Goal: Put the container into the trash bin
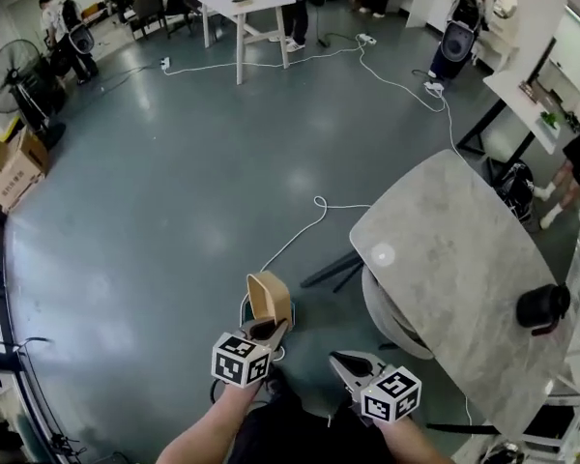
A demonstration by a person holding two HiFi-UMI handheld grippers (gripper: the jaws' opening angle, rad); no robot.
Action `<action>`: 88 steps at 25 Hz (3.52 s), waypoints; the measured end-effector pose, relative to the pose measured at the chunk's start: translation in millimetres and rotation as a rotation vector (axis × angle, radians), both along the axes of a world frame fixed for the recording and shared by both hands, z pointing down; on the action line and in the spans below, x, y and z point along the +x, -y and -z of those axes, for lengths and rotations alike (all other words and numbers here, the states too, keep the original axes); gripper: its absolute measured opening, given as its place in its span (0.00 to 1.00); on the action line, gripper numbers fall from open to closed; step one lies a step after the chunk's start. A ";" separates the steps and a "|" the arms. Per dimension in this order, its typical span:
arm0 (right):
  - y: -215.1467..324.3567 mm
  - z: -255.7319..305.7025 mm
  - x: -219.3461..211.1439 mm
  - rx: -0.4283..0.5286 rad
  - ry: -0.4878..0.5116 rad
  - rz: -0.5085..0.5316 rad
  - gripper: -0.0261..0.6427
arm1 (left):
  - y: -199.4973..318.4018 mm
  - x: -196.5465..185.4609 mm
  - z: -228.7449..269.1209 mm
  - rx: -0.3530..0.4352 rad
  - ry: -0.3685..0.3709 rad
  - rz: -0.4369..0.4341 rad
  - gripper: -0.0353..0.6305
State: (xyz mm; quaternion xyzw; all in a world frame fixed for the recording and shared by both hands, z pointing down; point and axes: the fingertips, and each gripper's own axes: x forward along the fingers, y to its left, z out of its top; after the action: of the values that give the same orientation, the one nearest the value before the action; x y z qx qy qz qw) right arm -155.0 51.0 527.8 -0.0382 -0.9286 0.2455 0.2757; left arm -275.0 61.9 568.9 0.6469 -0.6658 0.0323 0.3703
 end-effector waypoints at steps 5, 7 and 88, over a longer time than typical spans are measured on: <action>57.1 29.1 64.8 0.028 0.079 -0.106 0.03 | 49.2 78.4 66.1 0.101 0.064 -0.065 0.08; 74.1 44.0 92.7 0.037 0.124 -0.114 0.03 | 69.6 113.4 86.1 0.130 0.097 -0.097 0.08; 272.7 124.0 506.3 0.185 0.195 -0.801 0.03 | 360.2 506.3 165.0 0.329 0.065 -0.695 0.19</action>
State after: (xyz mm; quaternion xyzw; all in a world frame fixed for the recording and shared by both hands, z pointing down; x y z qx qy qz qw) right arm 351.3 -221.7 403.8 0.3279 -0.9098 0.2441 0.0717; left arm 231.3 -298.4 403.9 0.8834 -0.4146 0.0692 0.2073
